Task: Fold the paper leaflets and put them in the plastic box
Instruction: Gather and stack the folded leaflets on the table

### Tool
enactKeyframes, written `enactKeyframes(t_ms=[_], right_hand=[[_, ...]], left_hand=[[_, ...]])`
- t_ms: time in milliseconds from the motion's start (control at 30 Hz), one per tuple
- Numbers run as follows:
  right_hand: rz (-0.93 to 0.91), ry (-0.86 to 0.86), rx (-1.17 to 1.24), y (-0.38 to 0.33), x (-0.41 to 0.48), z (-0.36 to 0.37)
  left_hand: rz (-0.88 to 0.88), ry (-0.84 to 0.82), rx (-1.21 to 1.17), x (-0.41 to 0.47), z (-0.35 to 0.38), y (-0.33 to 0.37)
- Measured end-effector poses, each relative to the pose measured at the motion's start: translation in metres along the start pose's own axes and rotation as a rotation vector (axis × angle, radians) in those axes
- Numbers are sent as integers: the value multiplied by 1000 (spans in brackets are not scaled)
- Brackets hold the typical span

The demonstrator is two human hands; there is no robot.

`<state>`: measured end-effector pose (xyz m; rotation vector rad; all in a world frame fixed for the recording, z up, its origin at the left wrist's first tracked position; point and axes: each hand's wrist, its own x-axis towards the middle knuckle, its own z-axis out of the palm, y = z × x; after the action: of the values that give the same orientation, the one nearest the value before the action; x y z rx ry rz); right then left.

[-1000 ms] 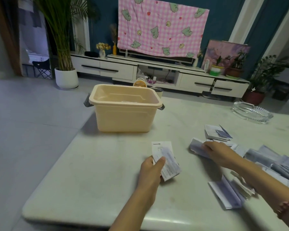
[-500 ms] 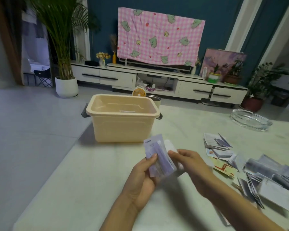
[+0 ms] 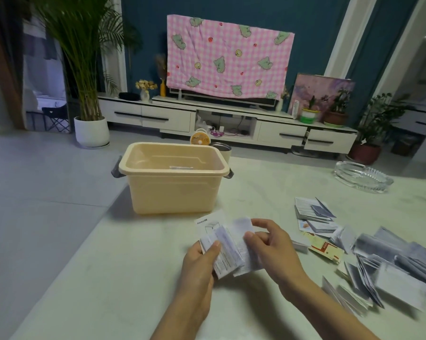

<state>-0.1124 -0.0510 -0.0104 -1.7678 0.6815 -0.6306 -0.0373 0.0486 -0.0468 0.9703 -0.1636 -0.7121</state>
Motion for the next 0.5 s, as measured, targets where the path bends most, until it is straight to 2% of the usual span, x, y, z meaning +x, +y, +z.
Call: enactKeyframes(t_ms=[100, 200, 300, 400, 500], right_hand=[[-12, 78, 64, 0, 2, 5], [20, 59, 109, 4, 0, 16], [-18, 106, 204, 5, -2, 30], [-57, 54, 241, 9, -6, 41], [-96, 3, 143, 16, -7, 45]], left_hand=[[23, 29, 92, 3, 1, -3], [55, 40, 219, 1, 4, -6], [163, 58, 428, -3, 11, -7], [272, 108, 625, -6, 12, -9], [369, 119, 783, -3, 1, -7]])
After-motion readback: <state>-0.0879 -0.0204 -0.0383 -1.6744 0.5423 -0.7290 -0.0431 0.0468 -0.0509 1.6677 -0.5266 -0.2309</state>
